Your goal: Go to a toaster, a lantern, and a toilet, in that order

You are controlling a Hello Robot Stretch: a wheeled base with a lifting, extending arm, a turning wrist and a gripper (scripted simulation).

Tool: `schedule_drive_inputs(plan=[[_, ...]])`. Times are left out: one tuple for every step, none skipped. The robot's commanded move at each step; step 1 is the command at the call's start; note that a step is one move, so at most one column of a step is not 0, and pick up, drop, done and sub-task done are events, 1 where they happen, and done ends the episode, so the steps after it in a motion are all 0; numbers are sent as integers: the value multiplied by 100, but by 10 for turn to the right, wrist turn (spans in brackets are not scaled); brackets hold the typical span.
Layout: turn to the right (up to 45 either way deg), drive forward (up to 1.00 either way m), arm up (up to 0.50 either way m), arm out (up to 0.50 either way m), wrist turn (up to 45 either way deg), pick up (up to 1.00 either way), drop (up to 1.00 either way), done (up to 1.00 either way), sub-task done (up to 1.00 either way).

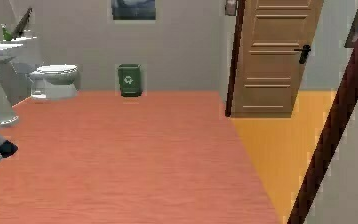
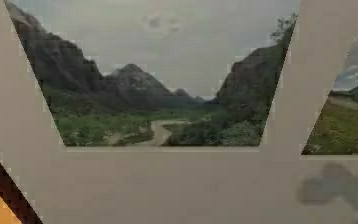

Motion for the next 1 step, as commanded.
schedule_drive_inputs(plan=[[-450,0,0,0,0,0,0,0,0]])
